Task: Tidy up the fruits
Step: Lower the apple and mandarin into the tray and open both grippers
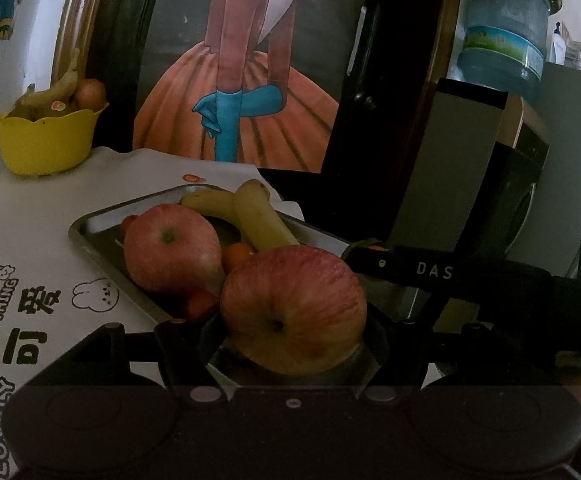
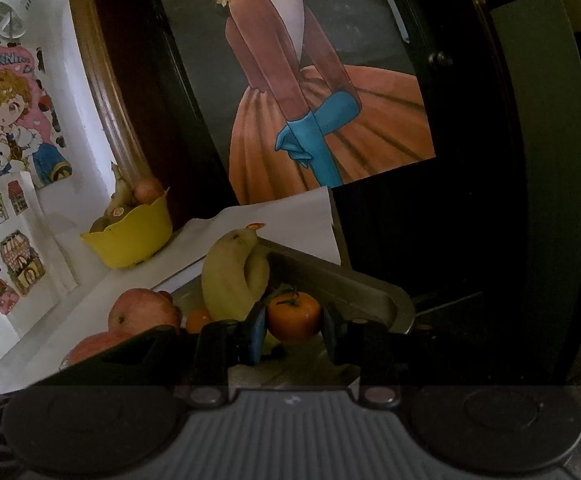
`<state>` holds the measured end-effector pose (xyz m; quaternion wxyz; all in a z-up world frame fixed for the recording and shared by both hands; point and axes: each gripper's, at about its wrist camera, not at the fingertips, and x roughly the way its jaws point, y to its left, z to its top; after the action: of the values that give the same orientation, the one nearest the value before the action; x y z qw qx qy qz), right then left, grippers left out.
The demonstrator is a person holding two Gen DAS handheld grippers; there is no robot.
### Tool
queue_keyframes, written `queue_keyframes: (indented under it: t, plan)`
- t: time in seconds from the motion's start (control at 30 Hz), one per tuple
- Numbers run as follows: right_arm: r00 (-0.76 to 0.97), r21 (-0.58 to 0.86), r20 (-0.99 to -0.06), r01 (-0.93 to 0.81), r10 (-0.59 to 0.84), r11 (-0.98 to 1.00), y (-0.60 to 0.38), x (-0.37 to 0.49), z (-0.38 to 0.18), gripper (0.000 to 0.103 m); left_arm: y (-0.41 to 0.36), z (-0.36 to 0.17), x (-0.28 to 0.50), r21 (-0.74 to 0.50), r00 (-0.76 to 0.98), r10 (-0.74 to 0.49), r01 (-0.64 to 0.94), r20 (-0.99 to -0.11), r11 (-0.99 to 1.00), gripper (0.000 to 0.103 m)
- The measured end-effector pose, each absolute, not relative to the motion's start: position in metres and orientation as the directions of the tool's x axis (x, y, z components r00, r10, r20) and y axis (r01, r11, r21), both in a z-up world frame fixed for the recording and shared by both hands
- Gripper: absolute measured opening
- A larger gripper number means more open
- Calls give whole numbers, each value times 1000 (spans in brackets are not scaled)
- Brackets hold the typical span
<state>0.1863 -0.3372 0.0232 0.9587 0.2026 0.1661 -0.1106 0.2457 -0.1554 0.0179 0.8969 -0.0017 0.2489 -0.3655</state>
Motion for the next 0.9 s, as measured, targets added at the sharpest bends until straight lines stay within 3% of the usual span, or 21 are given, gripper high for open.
queue_keyframes:
  t: [0.4,0.53,0.63,0.8,0.9]
  plan:
    - [919,354,-365,282,-146,892,-338,186,23,38,-157,18,247,-190,599,-663,661,-449,726,72]
    - [921,354,-361,281,-147,892,-338,186,22,42,-153,20,245,-202,600,-685,674,-413,711,74]
    - [924,359,-354,279,-146,891,-338,185,21,51,-154,20,240,-191,597,-695,687,-401,701,76]
    - [927,364,-347,276,-146,889,-340,184,22,58,-149,21,241,-212,607,-692,672,-391,710,76]
    - [933,376,-332,269,-142,887,-341,183,22,68,-144,23,241,-226,619,-689,660,-378,717,78]
